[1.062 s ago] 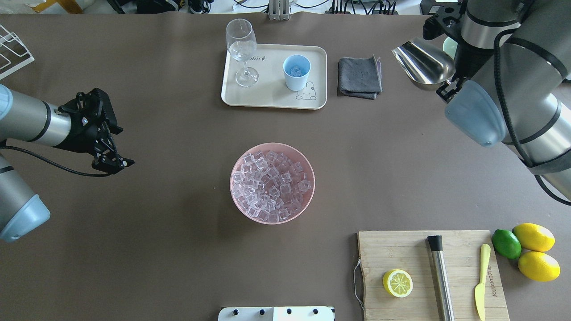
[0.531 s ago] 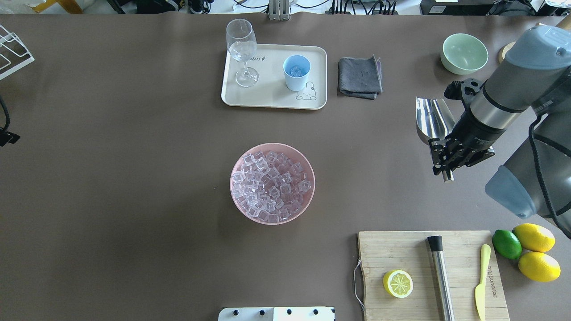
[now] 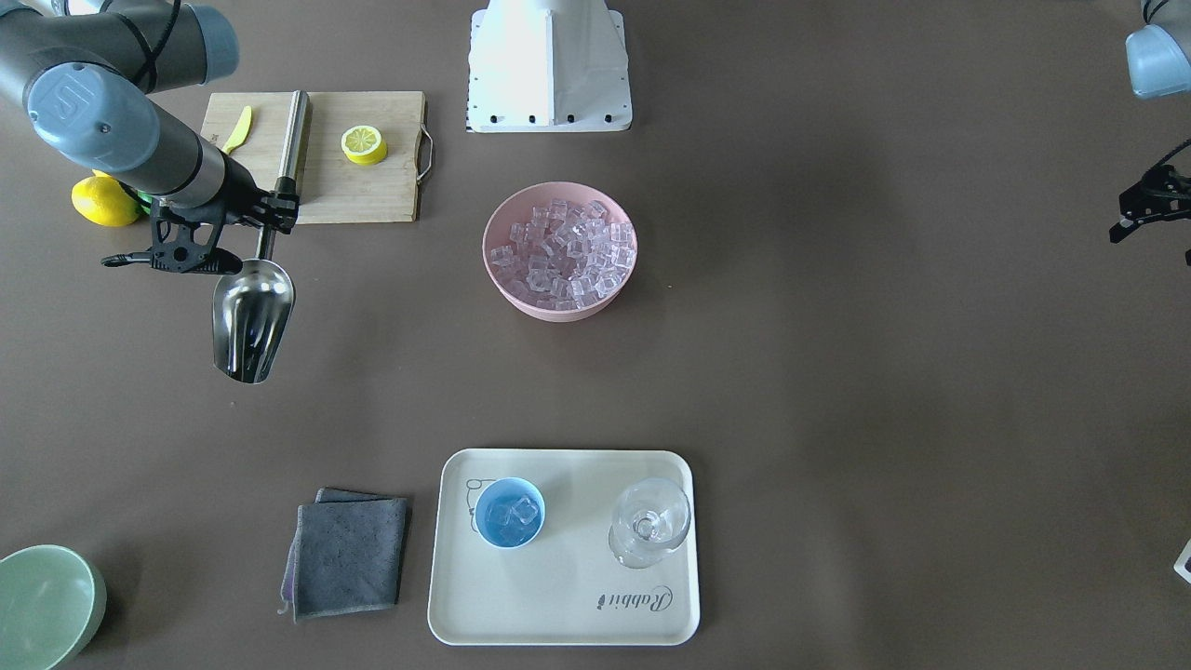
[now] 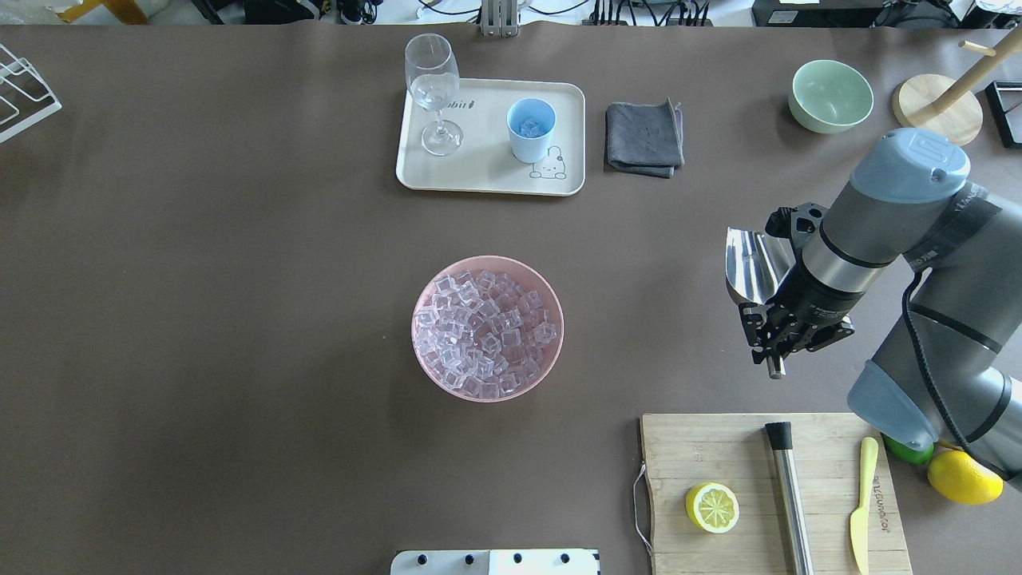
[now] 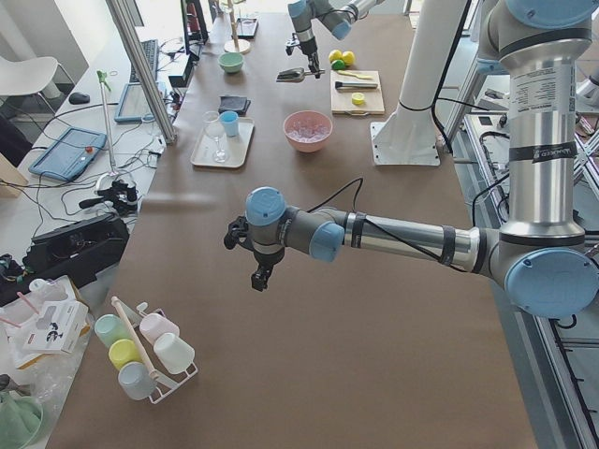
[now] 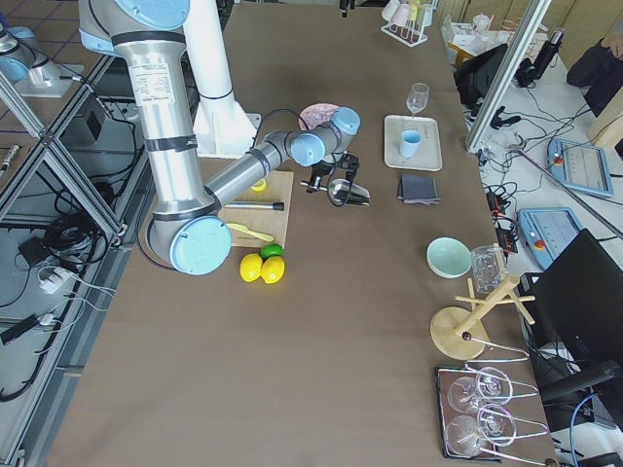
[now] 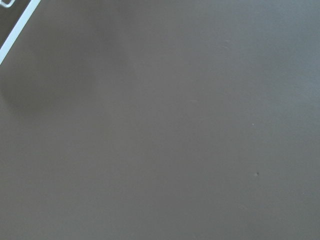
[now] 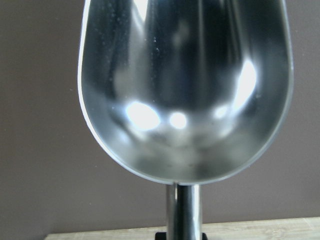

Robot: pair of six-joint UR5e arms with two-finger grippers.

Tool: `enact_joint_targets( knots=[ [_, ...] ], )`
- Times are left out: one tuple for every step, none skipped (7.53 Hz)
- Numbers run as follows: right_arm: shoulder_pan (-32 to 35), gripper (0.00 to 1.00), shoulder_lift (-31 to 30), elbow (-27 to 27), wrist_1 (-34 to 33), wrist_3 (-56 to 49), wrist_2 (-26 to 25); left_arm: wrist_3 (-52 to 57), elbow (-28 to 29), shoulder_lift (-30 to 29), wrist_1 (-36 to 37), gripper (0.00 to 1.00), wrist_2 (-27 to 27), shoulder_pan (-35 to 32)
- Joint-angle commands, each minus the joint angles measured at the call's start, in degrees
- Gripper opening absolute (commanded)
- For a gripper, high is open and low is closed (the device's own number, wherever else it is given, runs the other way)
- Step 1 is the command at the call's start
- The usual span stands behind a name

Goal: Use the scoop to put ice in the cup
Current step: 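Lower the scoop back onto the table beside the bowl and release it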

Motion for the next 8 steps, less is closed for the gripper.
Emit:
enact_joint_targets(
  knots=[
    [-3.52, 0.00, -2.86, -0.99, 6.05, 3.28, -2.51, 0.00, 5.88, 2.28, 0.27, 0.98, -6.49, -8.88],
    [-3.88, 0.00, -2.96, -1.69, 7.20, 3.29, -2.51, 0.00, 6.07, 2.99, 0.36, 0.98, -6.07, -9.17],
    [-4.32, 0.00, -2.87, -2.48, 7.65, 3.29, -2.59, -0.09, 7.03, 4.13, 0.79, 0.98, -6.06, -9.43],
    [-4.50, 0.00, -2.78, -3.36, 8.44, 3.38, -2.51, -0.17, 8.08, 4.23, 0.89, 0.98, -6.06, -10.57],
    [-4.76, 0.00, -2.61, -3.80, 8.45, 3.29, -2.51, -0.44, 8.26, 4.40, 0.97, 0.98, -6.06, -10.75],
    [-4.93, 0.00, -2.43, -4.24, 8.45, 3.38, -2.51, -0.53, 8.35, 3.88, 0.89, 0.98, -5.98, -11.27],
    [-4.94, 0.00, -2.34, -4.33, 8.36, 3.29, -2.51, -0.53, 8.27, 3.53, 0.97, 0.98, -5.98, -11.19],
    [-4.94, 0.00, -2.34, -4.33, 8.36, 3.29, -2.33, -0.44, 8.53, 3.61, 0.98, 0.98, -5.89, -10.84]
  ],
)
